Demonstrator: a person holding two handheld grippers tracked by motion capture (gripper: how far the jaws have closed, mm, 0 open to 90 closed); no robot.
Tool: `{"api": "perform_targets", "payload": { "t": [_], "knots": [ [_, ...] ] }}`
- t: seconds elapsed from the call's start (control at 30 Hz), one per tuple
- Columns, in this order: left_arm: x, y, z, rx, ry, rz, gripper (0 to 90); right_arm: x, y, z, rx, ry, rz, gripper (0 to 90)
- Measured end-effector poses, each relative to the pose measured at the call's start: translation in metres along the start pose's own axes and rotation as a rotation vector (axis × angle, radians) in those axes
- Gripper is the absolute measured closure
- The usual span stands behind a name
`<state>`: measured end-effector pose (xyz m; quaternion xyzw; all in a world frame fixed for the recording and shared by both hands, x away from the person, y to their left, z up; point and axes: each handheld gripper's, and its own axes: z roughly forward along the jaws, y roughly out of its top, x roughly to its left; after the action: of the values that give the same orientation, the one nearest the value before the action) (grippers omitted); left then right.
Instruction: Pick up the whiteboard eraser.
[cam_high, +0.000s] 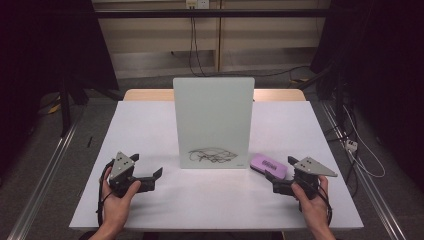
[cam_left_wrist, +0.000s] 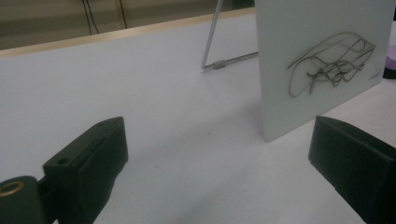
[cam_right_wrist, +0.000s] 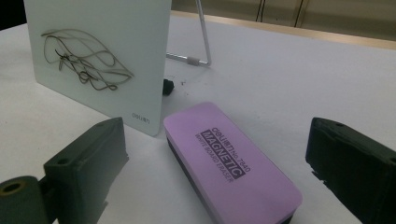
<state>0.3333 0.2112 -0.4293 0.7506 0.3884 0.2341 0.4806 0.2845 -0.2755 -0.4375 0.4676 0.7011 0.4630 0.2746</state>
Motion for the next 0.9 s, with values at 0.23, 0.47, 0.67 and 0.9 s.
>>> {"api": "perform_targets", "payload": {
  "t": [0.23,0.47,0.67,0.9],
  "knots": [
    [-0.0001,0.0001,0.0012,0.006,0.001,0.000,4.6,-0.0009,0.0002,0.0010,0.014,0.006,0.005,5.3],
    [-0.0009,-0.0002,0.0024,0.009,0.001,-0.003,4.6,-0.0012,0.0023,0.0018,0.037,0.021,0.011,5.9],
    [-0.0014,-0.0006,0.0018,0.018,0.004,0.007,4.6,-0.0005,0.0053,0.0025,0.051,0.024,-0.003,4.7],
    [-0.0022,0.0000,0.0032,0.026,-0.013,0.024,4.7,0.0024,0.0070,0.0060,0.080,0.054,-0.021,4.7]
  ]
}}
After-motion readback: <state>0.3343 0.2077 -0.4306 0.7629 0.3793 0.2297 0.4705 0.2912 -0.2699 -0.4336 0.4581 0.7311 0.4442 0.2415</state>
